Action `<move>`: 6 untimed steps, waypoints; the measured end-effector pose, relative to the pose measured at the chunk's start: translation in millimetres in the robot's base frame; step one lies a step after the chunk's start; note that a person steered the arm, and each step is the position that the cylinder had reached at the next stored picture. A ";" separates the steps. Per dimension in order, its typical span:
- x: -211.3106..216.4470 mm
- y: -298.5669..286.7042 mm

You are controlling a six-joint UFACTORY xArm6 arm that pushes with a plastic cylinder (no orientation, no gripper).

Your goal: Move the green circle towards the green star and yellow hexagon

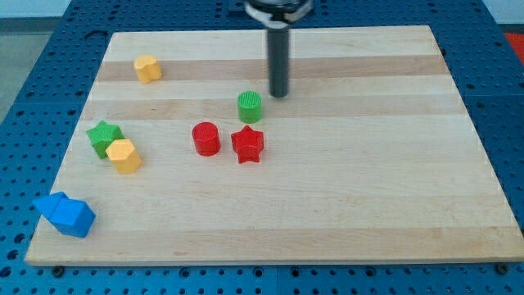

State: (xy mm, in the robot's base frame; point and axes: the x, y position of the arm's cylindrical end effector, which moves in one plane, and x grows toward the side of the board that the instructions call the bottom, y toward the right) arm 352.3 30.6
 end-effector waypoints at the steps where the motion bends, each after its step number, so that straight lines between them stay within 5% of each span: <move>1: 13.9 26.4; 2: 27.7 1.0; 5: 31.1 -204.8; 6: 13.2 -168.3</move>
State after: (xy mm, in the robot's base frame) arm 365.5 -137.7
